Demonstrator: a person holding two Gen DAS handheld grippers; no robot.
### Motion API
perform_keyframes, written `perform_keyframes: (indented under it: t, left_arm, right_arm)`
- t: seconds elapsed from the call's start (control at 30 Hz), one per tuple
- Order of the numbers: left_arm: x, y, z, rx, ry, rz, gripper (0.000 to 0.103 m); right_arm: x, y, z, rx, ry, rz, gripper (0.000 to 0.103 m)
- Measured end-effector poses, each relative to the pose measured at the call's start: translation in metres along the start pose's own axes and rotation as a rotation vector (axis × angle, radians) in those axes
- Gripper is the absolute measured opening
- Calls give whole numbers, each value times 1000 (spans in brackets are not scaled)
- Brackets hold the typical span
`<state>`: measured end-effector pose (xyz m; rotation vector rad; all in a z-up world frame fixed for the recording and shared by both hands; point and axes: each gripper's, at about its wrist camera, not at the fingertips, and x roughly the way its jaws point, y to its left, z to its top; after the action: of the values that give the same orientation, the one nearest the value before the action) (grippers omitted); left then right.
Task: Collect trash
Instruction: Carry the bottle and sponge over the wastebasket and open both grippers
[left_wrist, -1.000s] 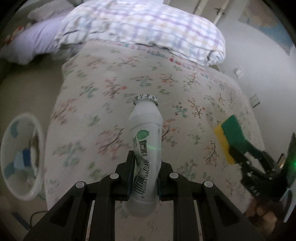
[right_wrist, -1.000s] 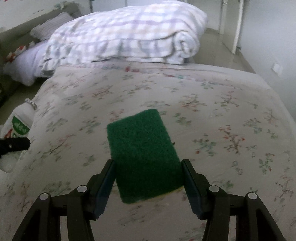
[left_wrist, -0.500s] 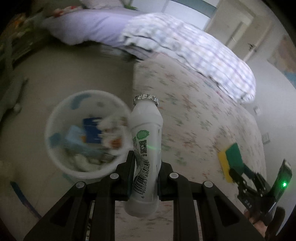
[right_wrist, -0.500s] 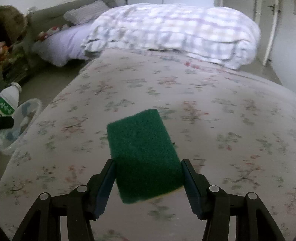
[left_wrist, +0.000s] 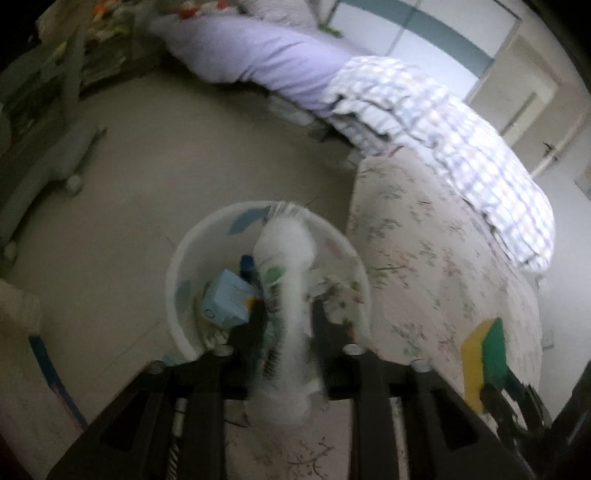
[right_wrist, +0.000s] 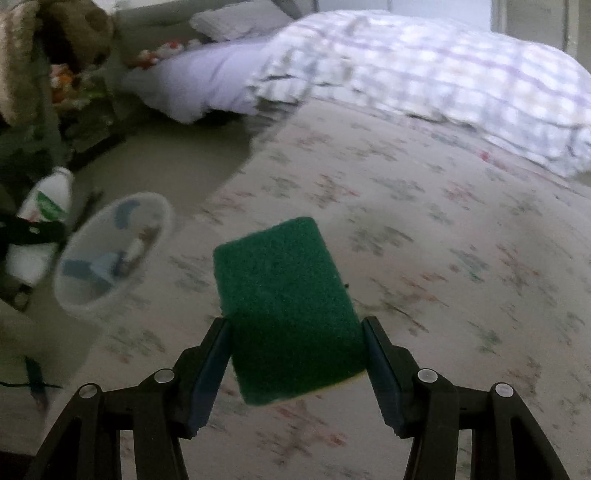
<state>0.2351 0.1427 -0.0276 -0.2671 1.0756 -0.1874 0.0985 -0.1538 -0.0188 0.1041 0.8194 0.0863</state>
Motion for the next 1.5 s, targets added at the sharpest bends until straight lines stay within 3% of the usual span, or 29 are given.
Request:
perform_keyframes:
  t: [0.03, 0.07, 0.17, 0.4, 0.57, 0.97, 1.0, 1.1, 1.5]
  left_arm:
    - [3, 3, 2, -25, 12, 21, 67]
    - [3, 7, 3, -49, 12, 42, 79]
    - [-2, 14, 5, -84, 0, 75, 82]
    - [-20, 29, -2, -102, -17, 168, 103]
    - [-32, 42, -8, -147, -14, 169, 103]
    - [-48, 49, -10, -112, -55, 217, 103]
    - [-49, 51, -11, -120, -59, 221, 103]
    - [-50, 54, -13, -152, -54, 196, 103]
    - [-51, 25, -25, -74, -33, 198, 103]
  right_arm:
    - [1, 3, 3, -2, -1, 20, 62]
    - [3, 8, 7, -6, -8, 64, 62]
    - [12, 16, 16, -3, -7, 150, 62]
    - [30, 31, 35, -9, 21, 173, 62]
    - [43, 47, 50, -17, 44, 201, 62]
    - [86, 99, 83, -20, 85, 325, 65]
    - [89, 100, 84, -6, 89, 343, 68]
    - [94, 100, 87, 22, 74, 329, 103]
    - [74, 66, 82, 68, 49, 261, 103]
